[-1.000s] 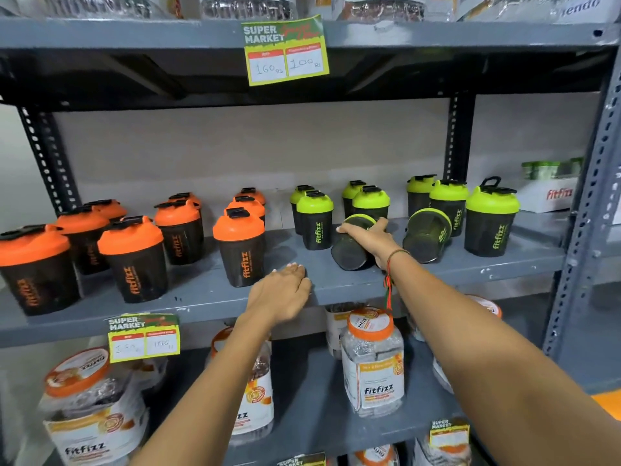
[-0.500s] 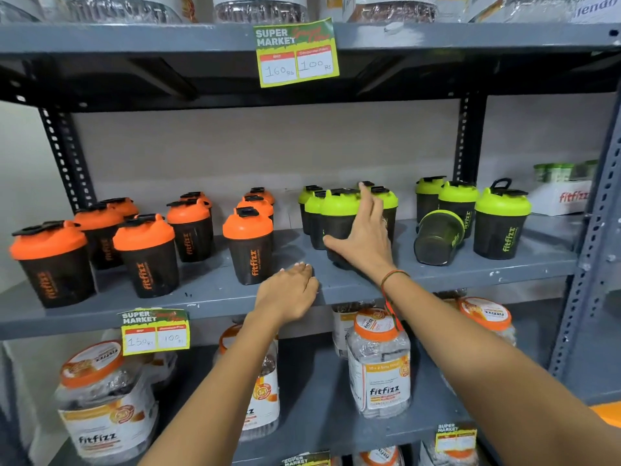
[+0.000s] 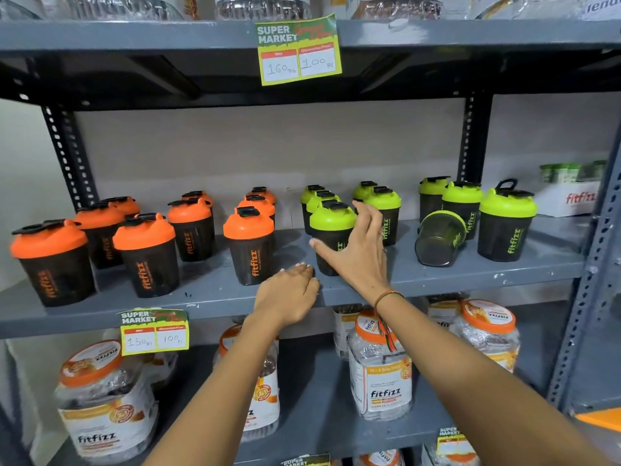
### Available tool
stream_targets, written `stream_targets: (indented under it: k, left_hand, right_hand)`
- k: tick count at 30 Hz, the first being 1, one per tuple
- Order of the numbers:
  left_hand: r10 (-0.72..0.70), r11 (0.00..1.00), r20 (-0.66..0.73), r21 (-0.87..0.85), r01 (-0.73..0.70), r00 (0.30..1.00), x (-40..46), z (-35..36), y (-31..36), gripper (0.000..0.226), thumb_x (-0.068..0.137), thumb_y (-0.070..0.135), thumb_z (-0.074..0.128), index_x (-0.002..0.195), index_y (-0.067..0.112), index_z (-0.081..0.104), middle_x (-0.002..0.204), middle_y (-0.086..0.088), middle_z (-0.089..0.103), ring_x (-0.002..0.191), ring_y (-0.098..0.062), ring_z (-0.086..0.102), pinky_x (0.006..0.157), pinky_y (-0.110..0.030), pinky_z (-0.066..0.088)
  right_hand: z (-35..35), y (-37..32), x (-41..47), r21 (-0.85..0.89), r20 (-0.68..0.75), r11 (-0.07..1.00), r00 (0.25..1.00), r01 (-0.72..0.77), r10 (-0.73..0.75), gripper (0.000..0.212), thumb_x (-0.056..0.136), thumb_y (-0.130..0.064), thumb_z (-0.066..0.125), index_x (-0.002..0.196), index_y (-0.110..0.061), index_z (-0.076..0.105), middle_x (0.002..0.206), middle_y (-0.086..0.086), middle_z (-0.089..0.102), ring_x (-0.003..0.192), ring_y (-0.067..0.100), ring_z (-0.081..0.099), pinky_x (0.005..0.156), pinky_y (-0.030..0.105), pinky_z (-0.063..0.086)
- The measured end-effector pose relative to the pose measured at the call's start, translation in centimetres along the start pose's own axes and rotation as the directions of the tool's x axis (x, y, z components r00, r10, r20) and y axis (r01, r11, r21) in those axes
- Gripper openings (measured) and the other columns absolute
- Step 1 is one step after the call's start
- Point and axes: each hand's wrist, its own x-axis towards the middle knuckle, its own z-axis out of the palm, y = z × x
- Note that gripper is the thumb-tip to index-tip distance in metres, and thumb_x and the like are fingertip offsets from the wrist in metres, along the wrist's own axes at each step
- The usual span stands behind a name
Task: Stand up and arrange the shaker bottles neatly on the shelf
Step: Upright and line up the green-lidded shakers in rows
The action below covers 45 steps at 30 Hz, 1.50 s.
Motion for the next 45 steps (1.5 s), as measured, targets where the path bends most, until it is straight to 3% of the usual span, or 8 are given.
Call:
stream_targets:
  k: [4, 7, 13, 20, 28, 35, 38, 45]
  left_hand:
    - [0.017, 1.000, -0.018, 0.019, -0.017, 1.000, 0.1, 0.4, -0.2, 0.050, 0.097, 0.038, 0.023, 0.137, 0.016, 0.045, 0.149, -0.004, 0.041, 0.133, -0.022, 0.041, 0.110, -0.037, 0.031]
    - [0.029, 0.999, -0.017, 0.027, -0.028, 0.999, 0.1, 0.5, -0.2, 0.051, 0.098, 0.037, 0.022, 0.140, 0.015, 0.042, 0.150, -0.004, 0.038, 0.137, -0.019, 0.036, 0.113, -0.037, 0.028]
    - [0.049, 0.998, -0.028, 0.041, -0.048, 0.998, 0.2, 0.8, -0.4, 0.049, 0.099, 0.035, 0.023, 0.137, 0.014, 0.045, 0.149, -0.004, 0.041, 0.138, -0.017, 0.033, 0.113, -0.037, 0.027]
    - [0.028, 0.999, -0.038, 0.047, -0.026, 0.999, 0.0, 0.7, -0.5, 0.051, 0.097, 0.039, 0.021, 0.134, 0.017, 0.047, 0.146, -0.004, 0.046, 0.131, -0.022, 0.044, 0.107, -0.042, 0.036]
    - [0.026, 0.998, -0.062, 0.052, -0.023, 0.998, -0.1, 0.6, -0.4, 0.050, 0.097, 0.039, 0.022, 0.135, 0.018, 0.047, 0.145, -0.003, 0.046, 0.130, -0.021, 0.045, 0.106, -0.040, 0.038]
    - [0.036, 0.998, -0.062, 0.056, -0.033, 0.997, 0.0, 0.7, -0.4, 0.051, 0.098, 0.039, 0.022, 0.138, 0.018, 0.045, 0.148, -0.002, 0.043, 0.135, -0.018, 0.039, 0.111, -0.038, 0.032]
    - [0.037, 0.998, -0.063, 0.060, -0.033, 0.997, -0.1, 0.7, -0.3, 0.050, 0.098, 0.038, 0.022, 0.139, 0.018, 0.044, 0.148, -0.002, 0.042, 0.136, -0.017, 0.038, 0.111, -0.037, 0.032]
    - [0.035, 0.998, -0.073, 0.064, -0.030, 0.997, 0.0, 0.7, -0.2, 0.050, 0.098, 0.038, 0.022, 0.139, 0.018, 0.043, 0.149, -0.002, 0.041, 0.136, -0.018, 0.038, 0.112, -0.037, 0.031]
  right_hand:
    - [-3.2, 1.6, 2.6, -0.002, -0.205, 1.000, 0.979, 0.011, -0.011, 0.074, 0.080, -0.057, 0.063, 0.136, -0.012, 0.045, 0.137, 0.009, 0.043, 0.122, 0.029, 0.048, 0.096, 0.045, 0.045]
    - [-6.2, 4.8, 5.4, -0.095, -0.221, 0.977, 0.961, -0.190, 0.166, 0.070, 0.075, -0.052, 0.066, 0.134, -0.018, 0.047, 0.137, 0.008, 0.043, 0.124, 0.035, 0.044, 0.094, 0.051, 0.042]
    - [-8.3, 11.3, 7.3, -0.200, -0.006, 0.830, 0.848, -0.520, 0.529, 0.078, 0.077, -0.058, 0.066, 0.137, -0.015, 0.040, 0.145, 0.013, 0.035, 0.137, 0.040, 0.030, 0.105, 0.057, 0.031]
    - [-7.5, 13.9, 7.4, -0.068, 0.198, 0.717, 0.695, -0.693, 0.691, 0.105, 0.071, -0.062, 0.070, 0.151, -0.018, 0.019, 0.154, 0.018, 0.024, 0.138, 0.044, 0.032, 0.106, 0.051, 0.035]
    - [-7.0, 12.9, 7.5, -0.012, 0.330, 0.784, 0.738, -0.621, 0.589, 0.097, 0.059, -0.050, 0.077, 0.138, -0.022, 0.030, 0.133, 0.010, 0.032, 0.122, 0.037, 0.046, 0.098, 0.041, 0.045]
    - [-6.2, 9.2, 6.6, -0.056, -0.037, 0.976, 0.977, -0.212, 0.210, 0.089, 0.058, -0.039, 0.087, 0.125, -0.018, 0.032, 0.132, 0.008, 0.035, 0.113, 0.039, 0.048, 0.085, 0.045, 0.043]
    - [-5.3, 8.1, 5.1, -0.179, -0.139, 0.979, 0.988, -0.093, 0.069, 0.087, 0.058, -0.039, 0.088, 0.122, -0.016, 0.035, 0.133, 0.008, 0.035, 0.107, 0.041, 0.050, 0.071, 0.047, 0.050]
    - [-3.5, 8.5, 2.3, -0.186, -0.175, 0.980, 0.984, -0.063, 0.030, 0.084, 0.055, -0.037, 0.093, 0.114, -0.015, 0.037, 0.131, 0.008, 0.035, 0.107, 0.038, 0.053, 0.072, 0.051, 0.056]
